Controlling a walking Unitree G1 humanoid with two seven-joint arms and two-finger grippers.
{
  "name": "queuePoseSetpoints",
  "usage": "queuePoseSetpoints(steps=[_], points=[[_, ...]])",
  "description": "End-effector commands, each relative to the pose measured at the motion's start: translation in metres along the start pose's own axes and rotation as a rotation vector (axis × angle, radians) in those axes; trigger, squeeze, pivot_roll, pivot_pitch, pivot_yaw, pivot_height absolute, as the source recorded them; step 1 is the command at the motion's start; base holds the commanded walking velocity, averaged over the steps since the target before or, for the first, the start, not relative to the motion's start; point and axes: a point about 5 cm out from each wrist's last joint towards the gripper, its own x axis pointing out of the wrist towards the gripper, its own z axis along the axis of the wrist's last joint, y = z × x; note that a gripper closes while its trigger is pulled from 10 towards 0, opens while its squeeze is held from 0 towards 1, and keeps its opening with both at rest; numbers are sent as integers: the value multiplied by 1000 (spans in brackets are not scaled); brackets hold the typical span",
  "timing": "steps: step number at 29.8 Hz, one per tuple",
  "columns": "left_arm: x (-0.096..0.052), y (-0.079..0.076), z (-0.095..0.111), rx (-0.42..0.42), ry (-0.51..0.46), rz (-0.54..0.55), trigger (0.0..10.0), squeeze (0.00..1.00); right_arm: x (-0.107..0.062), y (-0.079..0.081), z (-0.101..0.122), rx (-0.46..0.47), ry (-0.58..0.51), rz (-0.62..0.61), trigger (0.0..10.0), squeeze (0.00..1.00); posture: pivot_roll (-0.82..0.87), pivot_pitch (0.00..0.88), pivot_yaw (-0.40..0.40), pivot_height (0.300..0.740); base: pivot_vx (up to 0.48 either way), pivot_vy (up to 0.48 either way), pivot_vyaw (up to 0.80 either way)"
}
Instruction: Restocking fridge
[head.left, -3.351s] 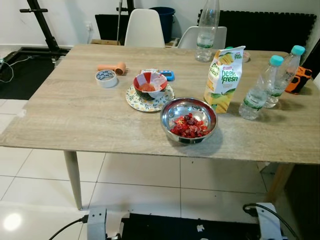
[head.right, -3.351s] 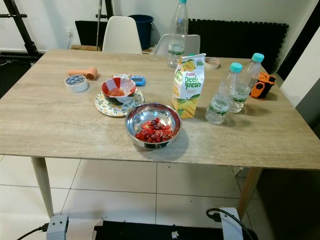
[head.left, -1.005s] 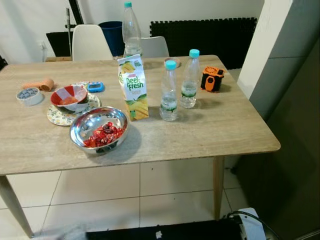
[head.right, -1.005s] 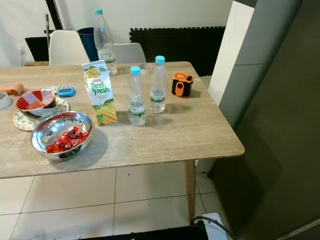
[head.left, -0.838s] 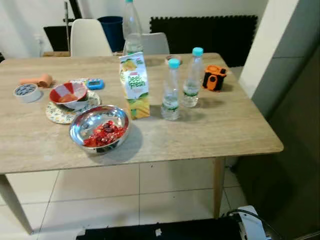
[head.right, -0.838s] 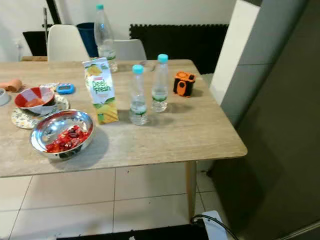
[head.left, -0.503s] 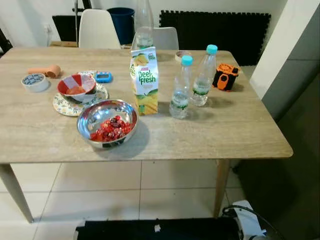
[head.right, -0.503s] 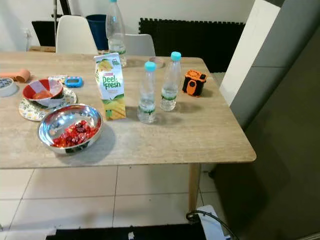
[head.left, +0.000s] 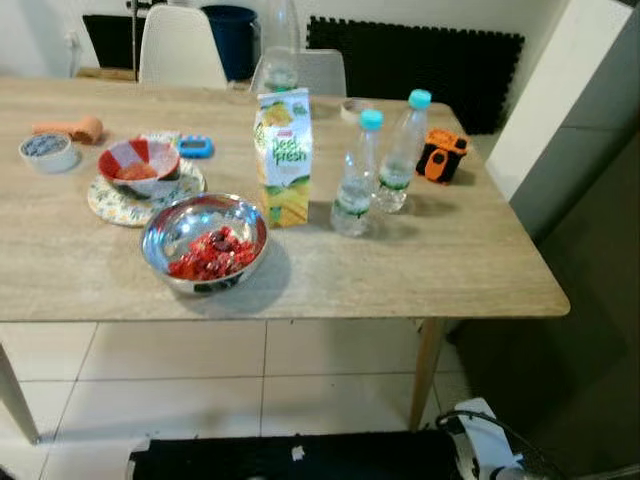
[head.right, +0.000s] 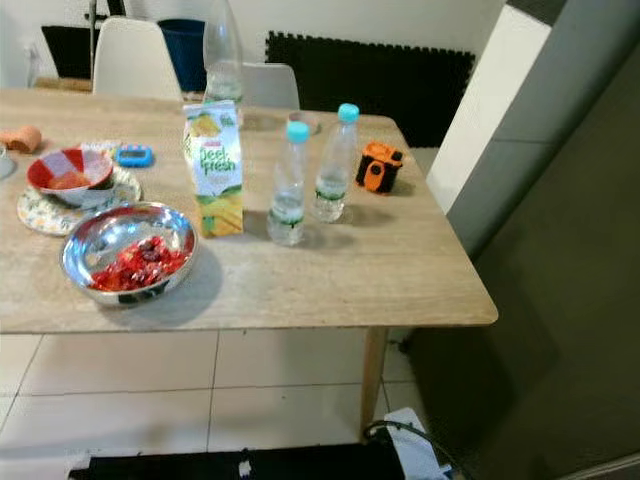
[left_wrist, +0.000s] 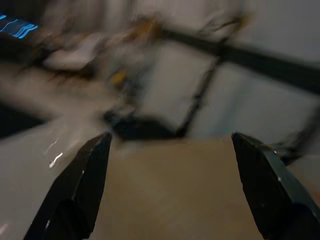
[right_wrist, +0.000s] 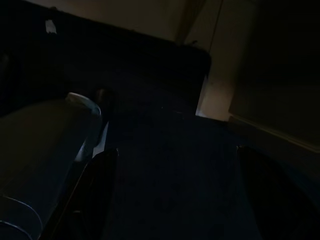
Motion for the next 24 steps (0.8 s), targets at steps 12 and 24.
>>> queuePoseSetpoints(steps=[12,24], points=[[-16,-170,39,134,-49,-1121,10000,0,-1,2,-14,30,37,-8,10000,0,110,33,-50,740,0,0,0],[-91,-207,22,511,268,-2029,10000,0,-1,3,-10,41,26,-16,10000,0,96,20,-34,740,0,0,0]])
